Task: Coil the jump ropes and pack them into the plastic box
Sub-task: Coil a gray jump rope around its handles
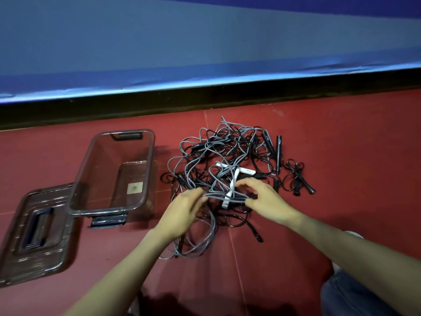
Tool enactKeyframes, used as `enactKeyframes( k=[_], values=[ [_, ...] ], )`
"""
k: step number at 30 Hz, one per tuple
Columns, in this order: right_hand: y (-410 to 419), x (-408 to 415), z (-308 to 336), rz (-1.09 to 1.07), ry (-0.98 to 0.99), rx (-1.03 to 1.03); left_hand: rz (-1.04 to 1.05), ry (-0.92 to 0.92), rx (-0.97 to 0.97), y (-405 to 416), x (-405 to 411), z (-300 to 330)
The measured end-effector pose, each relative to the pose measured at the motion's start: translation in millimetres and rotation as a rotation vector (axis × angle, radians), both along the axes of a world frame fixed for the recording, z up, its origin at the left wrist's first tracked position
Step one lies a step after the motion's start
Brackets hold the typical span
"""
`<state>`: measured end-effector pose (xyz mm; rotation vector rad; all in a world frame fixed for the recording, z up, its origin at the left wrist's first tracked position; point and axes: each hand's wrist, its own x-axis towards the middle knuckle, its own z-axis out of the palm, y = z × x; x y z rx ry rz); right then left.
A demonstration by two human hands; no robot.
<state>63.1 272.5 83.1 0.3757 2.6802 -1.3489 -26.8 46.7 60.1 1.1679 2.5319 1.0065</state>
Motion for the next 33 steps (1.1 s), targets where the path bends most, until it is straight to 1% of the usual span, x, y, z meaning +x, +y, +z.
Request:
enactKeyframes(
  k=[2,4,8,10,13,15,18,22,27,30,33],
  values=[
    [-1.0,-2.6,11.8,0.088,-0.034,-0.044,-0.004,0.002,0.067,4.5,-5.3,19.1],
    [-3.2,-6.4,17.8,0.131,-0.045,-0.069,-0.006,0.020,0.131,9.7,-8.0,39.3],
    [-6.2,-17.0,23.8,0.130,0.100,-0.122,0.041,-0.026,0.299,19.8,-4.8,78.3],
    [-5.0,-21.5,27.8,0.138,0.149,-0.163,0.082,-0.085,0.390,24.1,-0.7,94.8],
    [-4.6,-23.1,33.7,0.156,0.136,-0.196,0.153,-0.267,0.529,32.2,2.4,110.7],
    [-0.9,-25.5,40.1,0.161,0.127,-0.150,0.193,-0.333,0.591,35.4,-4.2,117.9],
    [9.4,-35.9,63.7,0.139,0.130,-0.018,0.270,-0.344,0.603,34.7,-28.5,129.1],
    [19.9,-61.1,111.3,0.138,0.202,0.142,0.352,-0.351,0.629,34.6,-61.5,156.7],
    [13.6,-83.5,172.1,0.087,0.310,0.242,0.420,-0.380,0.832,44.3,-75.4,204.5],
    [8.8,-93.1,194.9,0.028,0.364,0.311,0.446,-0.363,0.904,44.9,-74.5,225.1],
    [2.8,-98.2,220.7,-0.053,0.428,0.480,0.463,-0.312,0.927,39.9,-72.4,249.0]
  ],
)
